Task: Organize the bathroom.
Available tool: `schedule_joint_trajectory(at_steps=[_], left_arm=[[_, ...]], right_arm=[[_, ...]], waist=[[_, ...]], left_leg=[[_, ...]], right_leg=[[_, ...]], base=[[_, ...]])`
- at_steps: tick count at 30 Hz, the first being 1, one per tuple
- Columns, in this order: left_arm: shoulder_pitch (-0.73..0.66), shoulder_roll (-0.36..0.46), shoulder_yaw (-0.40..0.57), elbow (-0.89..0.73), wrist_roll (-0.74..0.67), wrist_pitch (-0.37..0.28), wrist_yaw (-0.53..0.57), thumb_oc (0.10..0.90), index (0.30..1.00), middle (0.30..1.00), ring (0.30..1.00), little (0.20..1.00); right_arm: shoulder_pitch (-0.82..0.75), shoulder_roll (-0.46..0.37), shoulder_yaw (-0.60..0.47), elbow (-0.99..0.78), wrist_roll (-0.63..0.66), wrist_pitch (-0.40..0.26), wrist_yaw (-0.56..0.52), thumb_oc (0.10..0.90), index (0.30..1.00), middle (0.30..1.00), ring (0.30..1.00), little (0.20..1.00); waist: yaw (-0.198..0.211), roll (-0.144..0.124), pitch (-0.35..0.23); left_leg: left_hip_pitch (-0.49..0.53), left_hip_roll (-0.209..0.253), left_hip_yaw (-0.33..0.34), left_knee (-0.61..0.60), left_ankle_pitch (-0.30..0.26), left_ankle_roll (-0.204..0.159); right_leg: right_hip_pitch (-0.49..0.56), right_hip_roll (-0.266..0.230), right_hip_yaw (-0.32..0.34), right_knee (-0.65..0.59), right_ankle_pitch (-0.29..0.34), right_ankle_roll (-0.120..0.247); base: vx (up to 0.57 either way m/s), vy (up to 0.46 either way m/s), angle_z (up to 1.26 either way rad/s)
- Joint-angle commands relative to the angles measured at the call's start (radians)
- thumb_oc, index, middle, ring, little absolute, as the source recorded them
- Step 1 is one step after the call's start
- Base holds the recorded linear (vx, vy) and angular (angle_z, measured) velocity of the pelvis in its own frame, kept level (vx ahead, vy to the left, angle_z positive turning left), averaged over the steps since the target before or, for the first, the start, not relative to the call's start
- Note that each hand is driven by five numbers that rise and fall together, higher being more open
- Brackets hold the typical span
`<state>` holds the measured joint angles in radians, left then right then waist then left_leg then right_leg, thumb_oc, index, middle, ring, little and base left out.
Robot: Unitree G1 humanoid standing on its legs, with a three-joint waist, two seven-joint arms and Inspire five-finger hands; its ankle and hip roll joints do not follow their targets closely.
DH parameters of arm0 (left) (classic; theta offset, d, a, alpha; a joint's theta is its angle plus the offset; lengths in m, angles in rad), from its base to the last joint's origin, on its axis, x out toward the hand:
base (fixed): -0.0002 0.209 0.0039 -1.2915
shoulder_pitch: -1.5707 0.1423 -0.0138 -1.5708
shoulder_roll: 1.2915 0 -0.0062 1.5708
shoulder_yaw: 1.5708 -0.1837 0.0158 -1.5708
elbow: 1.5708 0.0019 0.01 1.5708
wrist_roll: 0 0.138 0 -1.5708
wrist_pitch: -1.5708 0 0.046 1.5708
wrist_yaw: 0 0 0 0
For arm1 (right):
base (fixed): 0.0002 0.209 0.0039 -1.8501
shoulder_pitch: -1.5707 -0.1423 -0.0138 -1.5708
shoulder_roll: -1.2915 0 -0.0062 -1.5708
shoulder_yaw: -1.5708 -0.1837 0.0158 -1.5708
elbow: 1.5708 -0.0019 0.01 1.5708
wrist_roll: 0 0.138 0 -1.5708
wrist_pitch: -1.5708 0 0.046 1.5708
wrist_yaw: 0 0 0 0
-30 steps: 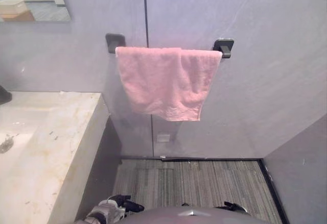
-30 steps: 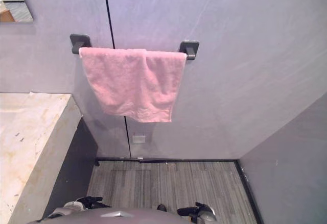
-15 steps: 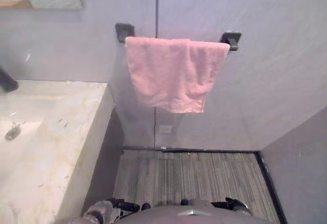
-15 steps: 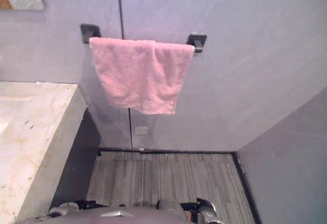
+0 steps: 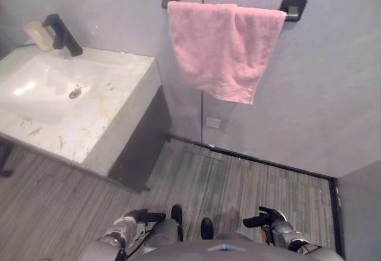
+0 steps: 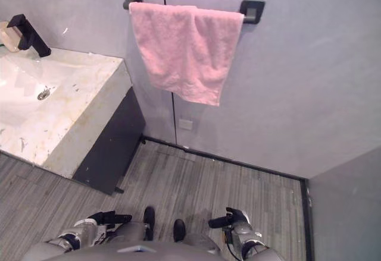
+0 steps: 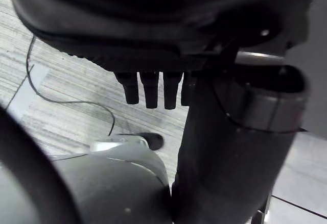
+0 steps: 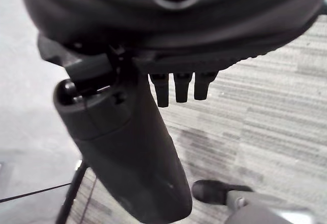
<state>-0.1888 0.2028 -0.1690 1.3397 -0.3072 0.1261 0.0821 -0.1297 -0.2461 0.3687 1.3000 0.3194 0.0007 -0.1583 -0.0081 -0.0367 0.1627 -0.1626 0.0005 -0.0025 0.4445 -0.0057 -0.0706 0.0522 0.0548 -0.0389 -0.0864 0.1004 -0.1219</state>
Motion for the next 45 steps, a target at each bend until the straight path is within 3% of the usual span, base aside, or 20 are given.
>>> schedule_joint_trajectory(at_steps=[1,3,5,6,7,10,12,15,17,20,23,26,27,29,32,34,38,42,45], left_arm=[[0.116,-0.021,-0.033,0.059,0.050,0.012,0.076,0.800,0.900,0.900,0.900,0.900],[0.116,-0.020,-0.022,0.063,0.046,0.015,0.082,0.800,0.900,0.900,0.900,0.900],[0.120,-0.019,-0.024,0.069,0.042,0.002,0.082,0.800,0.900,0.900,0.900,0.900],[0.120,-0.019,-0.025,0.067,0.041,0.001,0.083,0.800,0.900,0.900,0.900,0.900],[0.108,-0.015,-0.044,0.064,0.045,-0.008,0.084,0.800,0.900,0.900,0.900,0.900],[0.101,-0.007,-0.067,0.060,0.065,-0.024,0.077,0.800,0.900,0.900,0.900,0.900],[0.110,0.002,-0.078,0.057,0.057,-0.054,0.080,0.800,0.900,0.900,0.900,0.900],[0.112,0.018,-0.077,0.047,0.082,-0.051,0.067,0.800,0.900,0.900,0.900,0.900],[0.121,0.037,-0.067,0.041,0.059,-0.042,0.063,0.800,0.900,0.900,0.900,0.900],[0.127,0.046,-0.052,0.036,0.063,-0.029,0.056,0.800,0.900,0.900,0.900,0.900],[0.112,0.044,-0.046,0.046,0.018,-0.005,0.086,0.800,0.900,0.900,0.900,0.900],[0.093,0.036,-0.053,0.048,0.000,0.023,0.104,0.800,0.900,0.900,0.900,0.900],[0.090,0.036,-0.055,0.047,-0.001,0.025,0.105,0.800,0.900,0.900,0.900,0.900],[0.072,0.028,-0.048,0.053,-0.008,0.025,0.132,0.800,0.900,0.900,0.900,0.900],[0.080,0.027,-0.030,0.045,0.004,0.007,0.137,0.800,0.900,0.900,0.900,0.900],[0.086,0.029,-0.023,0.038,0.014,-0.009,0.134,0.800,0.900,0.900,0.900,0.900],[0.073,0.022,-0.014,0.029,0.020,-0.019,0.140,0.800,0.900,0.900,0.900,0.900],[0.091,0.019,0.006,0.044,0.001,-0.035,0.156,0.800,0.900,0.900,0.900,0.900],[0.122,0.023,0.049,0.062,0.016,-0.042,0.164,0.800,0.900,0.900,0.900,0.900]], right_arm=[[0.017,-0.006,-0.084,-0.017,-0.008,0.012,-0.017,0.800,0.900,0.900,0.900,0.900],[0.016,-0.001,-0.089,-0.018,-0.008,0.017,-0.025,0.800,0.900,0.900,0.900,0.900],[0.011,0.001,-0.098,-0.021,0.000,0.005,-0.036,0.800,0.900,0.900,0.900,0.900],[0.011,0.001,-0.099,-0.021,0.001,0.005,-0.036,0.800,0.900,0.900,0.900,0.900],[0.002,-0.002,-0.103,-0.025,0.024,-0.007,-0.051,0.800,0.900,0.900,0.900,0.900],[-0.003,-0.006,-0.115,-0.027,0.056,-0.019,-0.053,0.800,0.900,0.900,0.900,0.900],[0.002,-0.010,-0.123,-0.038,-0.003,-0.050,-0.047,0.800,0.900,0.900,0.900,0.900],[0.011,-0.008,-0.134,-0.047,0.008,-0.052,-0.048,0.800,0.900,0.900,0.900,0.900],[0.016,-0.005,-0.131,-0.049,-0.071,-0.057,-0.032,0.800,0.900,0.900,0.900,0.900],[0.018,-0.002,-0.113,-0.047,-0.056,-0.045,-0.024,0.800,0.900,0.900,0.900,0.900],[0.029,0.011,-0.117,-0.018,-0.065,-0.030,-0.015,0.800,0.900,0.900,0.900,0.900],[0.048,0.029,-0.118,-0.001,-0.044,-0.027,-0.023,0.800,0.900,0.900,0.900,0.900],[0.049,0.030,-0.116,0.000,-0.036,-0.026,-0.026,0.800,0.900,0.900,0.900,0.900],[0.052,0.041,-0.097,-0.001,-0.035,-0.002,-0.027,0.800,0.900,0.900,0.900,0.900],[0.056,0.035,-0.085,-0.004,-0.029,-0.011,-0.027,0.800,0.900,0.900,0.900,0.900],[0.063,0.025,-0.084,-0.021,-0.068,-0.009,-0.020,0.800,0.900,0.900,0.900,0.900],[0.086,0.008,-0.096,-0.022,-0.070,-0.003,-0.016,0.800,0.900,0.900,0.900,0.900],[0.089,0.009,-0.096,-0.010,-0.073,-0.006,-0.001,0.800,0.900,0.900,0.900,0.900],[0.086,0.009,-0.078,-0.004,-0.098,-0.022,0.015,0.800,0.900,0.900,0.900,0.900]], waist=[[-0.031,-0.022,-0.059],[-0.044,-0.008,-0.081],[-0.065,0.027,-0.096],[-0.067,0.030,-0.095],[-0.081,0.043,-0.093],[-0.090,0.045,-0.080],[-0.091,0.046,-0.063],[-0.084,0.053,-0.042],[-0.066,0.049,-0.021],[-0.047,0.048,-0.012],[-0.040,0.048,-0.027],[-0.048,0.047,-0.058],[-0.049,0.046,-0.062],[-0.034,0.023,-0.083],[-0.020,0.016,-0.075],[-0.016,0.014,-0.062],[-0.042,0.006,-0.030],[-0.031,-0.002,-0.030],[-0.017,-0.002,-0.028]], left_leg=[[0.062,-0.064,-0.032,-0.051,-0.020,0.113],[0.153,-0.057,-0.080,-0.083,-0.033,0.093],[0.295,-0.036,-0.138,-0.237,-0.075,0.078],[0.310,-0.034,-0.143,-0.264,-0.084,0.079],[0.362,-0.046,-0.176,-0.402,-0.138,0.092],[0.357,-0.078,-0.209,-0.456,-0.131,0.113],[0.357,-0.102,-0.239,-0.516,-0.102,0.131],[0.337,-0.106,-0.211,-0.528,-0.068,0.140],[0.326,-0.095,-0.143,-0.532,-0.051,0.133],[0.311,-0.084,-0.089,-0.532,-0.032,0.138],[0.274,-0.075,-0.088,-0.532,0.004,0.159],[0.235,-0.077,-0.132,-0.532,0.035,0.164],[0.231,-0.077,-0.136,-0.532,0.037,0.163],[0.179,-0.089,-0.137,-0.532,0.058,0.143],[0.132,-0.082,-0.129,-0.515,0.076,0.127],[0.095,-0.073,-0.103,-0.488,0.089,0.114],[0.062,-0.019,0.055,-0.411,0.076,0.084],[0.082,0.007,0.051,-0.428,0.083,0.074],[0.100,0.076,0.049,-0.491,0.135,0.040]], right_leg=[[-0.011,-0.112,0.094,0.062,-0.025,0.117],[-0.052,-0.116,0.086,0.058,0.003,0.125],[-0.139,-0.111,0.086,0.077,0.038,0.140],[-0.145,-0.110,0.086,0.079,0.041,0.142],[-0.221,-0.125,0.087,0.096,0.082,0.173],[-0.269,-0.138,0.100,0.092,0.128,0.204],[-0.287,-0.142,0.107,0.046,0.173,0.226],[-0.303,-0.141,0.071,0.013,0.149,0.235],[-0.299,-0.145,-0.015,0.097,0.116,0.230],[-0.264,-0.140,-0.047,0.169,0.066,0.219],[-0.199,-0.106,0.026,0.296,-0.012,0.200],[-0.138,-0.048,0.125,0.303,-0.066,0.178],[-0.126,-0.038,0.137,0.288,-0.079,0.172],[-0.041,-0.009,0.184,0.145,-0.097,0.155],[-0.013,0.009,0.196,0.105,-0.096,0.140],[-0.003,0.011,0.173,0.097,-0.097,0.126],[0.022,-0.017,0.069,0.094,-0.107,0.117],[0.028,-0.046,0.014,0.091,-0.108,0.121],[0.042,-0.063,-0.017,0.098,-0.123,0.125]], base=[[-0.32,0.094,0.50],[-0.36,0.201,0.24],[-0.38,0.255,0.26],[-0.40,0.243,0.35],[-0.36,0.210,0.31],[-0.42,0.254,0.37],[-0.41,0.248,0.02],[-0.35,0.163,-0.41],[-0.35,0.081,-0.56],[-0.27,0.029,-0.75],[-0.26,-0.034,-0.29],[-0.15,-0.063,0.35],[-0.16,-0.088,0.62],[-0.15,-0.093,0.67],[-0.13,-0.046,0.62],[-0.17,0.025,0.48],[-0.12,0.100,1.12],[0.01,0.108,0.91],[0.13,0.213,0.82]])
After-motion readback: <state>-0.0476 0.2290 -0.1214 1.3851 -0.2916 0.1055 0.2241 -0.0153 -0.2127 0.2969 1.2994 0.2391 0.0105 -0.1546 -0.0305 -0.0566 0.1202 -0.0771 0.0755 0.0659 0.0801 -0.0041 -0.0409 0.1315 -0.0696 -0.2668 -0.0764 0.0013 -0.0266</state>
